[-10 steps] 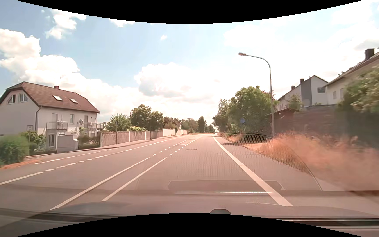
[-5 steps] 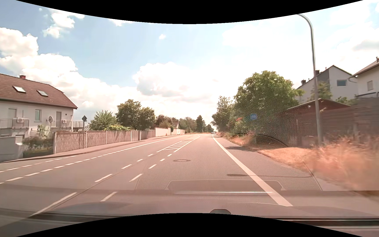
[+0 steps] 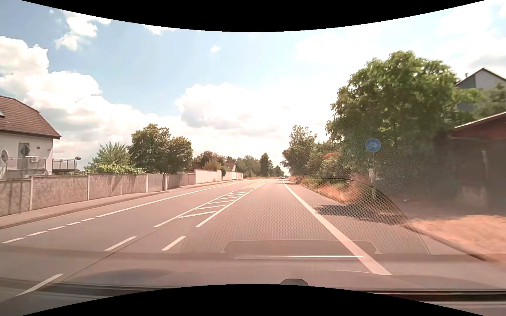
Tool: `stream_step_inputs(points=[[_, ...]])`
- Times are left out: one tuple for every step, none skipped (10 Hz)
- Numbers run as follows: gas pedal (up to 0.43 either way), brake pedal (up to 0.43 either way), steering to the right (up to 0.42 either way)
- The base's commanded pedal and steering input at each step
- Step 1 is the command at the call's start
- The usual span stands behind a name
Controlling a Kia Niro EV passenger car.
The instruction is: Follow the waypoints while adhering to traffic rules and regulations
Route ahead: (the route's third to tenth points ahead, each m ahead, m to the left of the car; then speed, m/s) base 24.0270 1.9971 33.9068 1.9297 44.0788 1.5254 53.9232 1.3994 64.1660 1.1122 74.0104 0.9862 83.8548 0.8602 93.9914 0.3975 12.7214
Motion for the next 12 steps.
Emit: stream_step_inputs(points=[[0.039, 0.0, 0.0], [0.039, 0.0, 0.0], [0.039, 0.0, 0.0], [0.039, 0.0, 0.0], [0.039, 0.0, 0.0], [0.039, 0.0, 0.0], [0.039, 0.0, 0.0], [0.039, 0.0, 0.0], [0.039, 0.0, 0.0], [0.039, 0.0, 0.0], [0.039, 0.0, 0.0], [0.039, 0.0, 0.0]])
